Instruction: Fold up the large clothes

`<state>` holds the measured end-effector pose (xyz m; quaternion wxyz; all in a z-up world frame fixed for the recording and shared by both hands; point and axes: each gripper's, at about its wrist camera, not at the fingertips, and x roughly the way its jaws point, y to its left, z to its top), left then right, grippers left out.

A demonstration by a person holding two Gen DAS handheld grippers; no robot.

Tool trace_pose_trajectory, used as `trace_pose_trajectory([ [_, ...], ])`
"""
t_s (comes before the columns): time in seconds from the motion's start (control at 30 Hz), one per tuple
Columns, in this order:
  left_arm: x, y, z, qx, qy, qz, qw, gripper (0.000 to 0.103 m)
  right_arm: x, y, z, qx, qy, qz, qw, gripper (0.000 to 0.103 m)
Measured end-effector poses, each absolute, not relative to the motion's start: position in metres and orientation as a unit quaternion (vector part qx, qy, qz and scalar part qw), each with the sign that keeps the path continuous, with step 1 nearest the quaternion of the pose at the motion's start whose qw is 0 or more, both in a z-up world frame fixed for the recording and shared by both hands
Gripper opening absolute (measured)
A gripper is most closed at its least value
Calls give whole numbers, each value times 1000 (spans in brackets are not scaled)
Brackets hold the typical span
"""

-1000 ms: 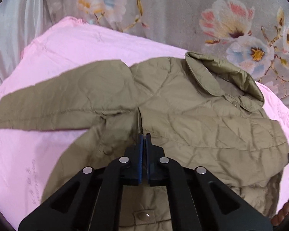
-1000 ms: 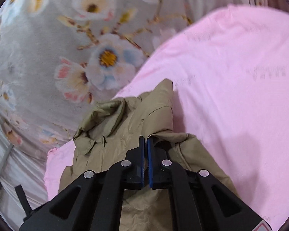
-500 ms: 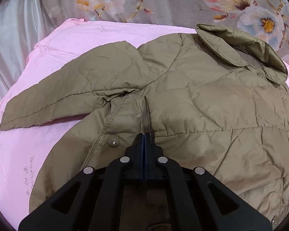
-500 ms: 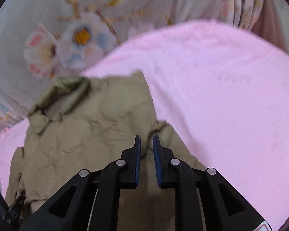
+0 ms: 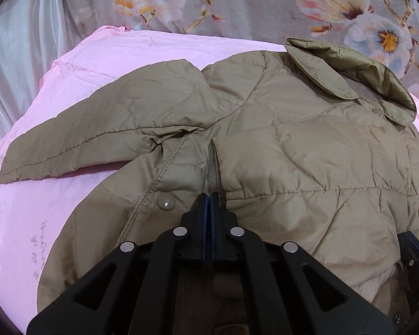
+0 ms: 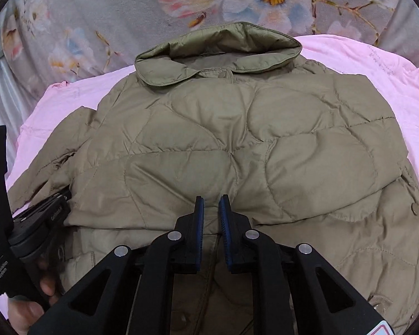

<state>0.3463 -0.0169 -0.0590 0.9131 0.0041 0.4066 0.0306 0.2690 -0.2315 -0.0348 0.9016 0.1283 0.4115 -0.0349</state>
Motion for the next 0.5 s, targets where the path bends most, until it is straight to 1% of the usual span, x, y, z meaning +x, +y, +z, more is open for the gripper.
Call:
trace_pose_trajectory([
  [0.2,346,-17,-59,1,406,30,913,0,272,-226,-40,113,410,-41,904,14],
  [0.23,346,-13,-58,-14,405,24,914,3,272,-225,-40,115,410,-40,904,14],
  [0.27,343,-5,-55,-40,403,14,914,8,273,-226,-41,119,409,-39,904,14],
  [0.3,341,4,-53,-62,402,7,913,12,273,-228,-41,126,408,-36,903,14],
  [0.33,334,20,-49,-102,405,-10,909,20,272,-230,-41,133,406,-33,903,14],
  [0.37,329,36,-45,-133,407,-24,903,34,271,-233,-40,140,404,-30,904,14],
  [0.4,324,48,-41,-152,406,-31,900,40,270,-233,-39,140,403,-31,904,14],
  [0.43,316,70,-35,-175,402,-31,898,52,268,-232,-37,134,402,-34,905,14],
  [0.47,310,88,-30,-183,397,-18,899,62,264,-230,-33,125,399,-41,908,15],
  [0.5,305,108,-25,-188,391,-1,901,66,258,-225,-27,115,393,-45,911,16],
])
